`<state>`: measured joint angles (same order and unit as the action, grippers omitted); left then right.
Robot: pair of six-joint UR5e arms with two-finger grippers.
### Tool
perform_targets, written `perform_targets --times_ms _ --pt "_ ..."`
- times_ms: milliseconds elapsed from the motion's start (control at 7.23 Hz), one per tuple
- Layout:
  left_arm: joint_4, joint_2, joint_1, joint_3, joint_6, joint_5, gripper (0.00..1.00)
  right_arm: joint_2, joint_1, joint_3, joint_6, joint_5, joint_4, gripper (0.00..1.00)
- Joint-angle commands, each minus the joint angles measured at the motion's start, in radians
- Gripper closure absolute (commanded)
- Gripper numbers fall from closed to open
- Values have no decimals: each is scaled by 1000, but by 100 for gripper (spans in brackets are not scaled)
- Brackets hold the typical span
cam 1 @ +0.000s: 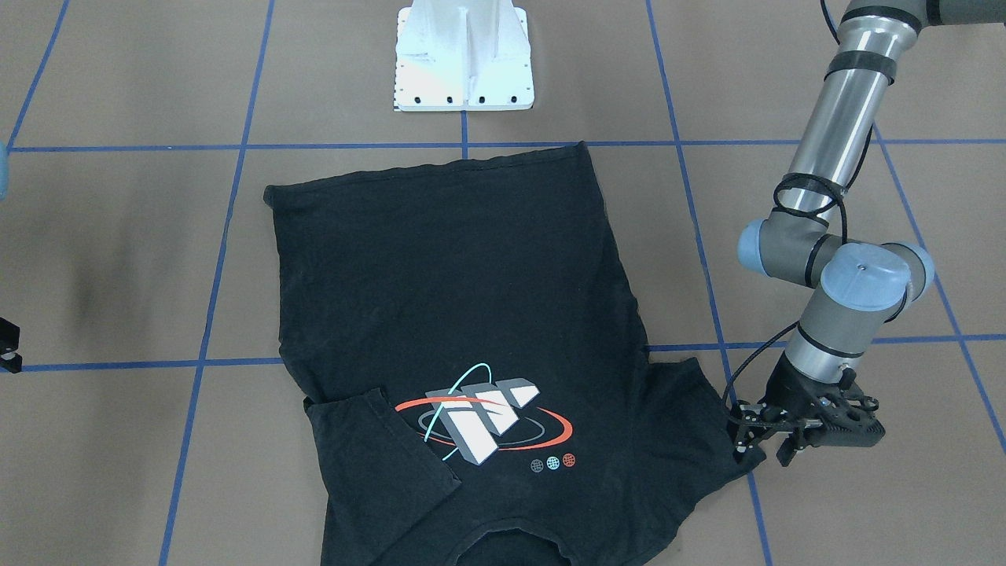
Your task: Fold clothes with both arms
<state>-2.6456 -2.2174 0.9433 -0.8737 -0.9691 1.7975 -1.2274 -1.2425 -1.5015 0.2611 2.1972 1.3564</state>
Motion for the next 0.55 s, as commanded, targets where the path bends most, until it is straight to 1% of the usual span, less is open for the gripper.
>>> perform_targets --times_ms 0,276,415 --pt "1 1 -8 15 13 -20 38 5 0 0 3 -1 1 2" --pt "3 1 -9 16 38 -21 41 5 0 0 4 -1 1 2" --pt "3 -1 -11 18 38 -21 47 5 0 1 4 -2 1 2"
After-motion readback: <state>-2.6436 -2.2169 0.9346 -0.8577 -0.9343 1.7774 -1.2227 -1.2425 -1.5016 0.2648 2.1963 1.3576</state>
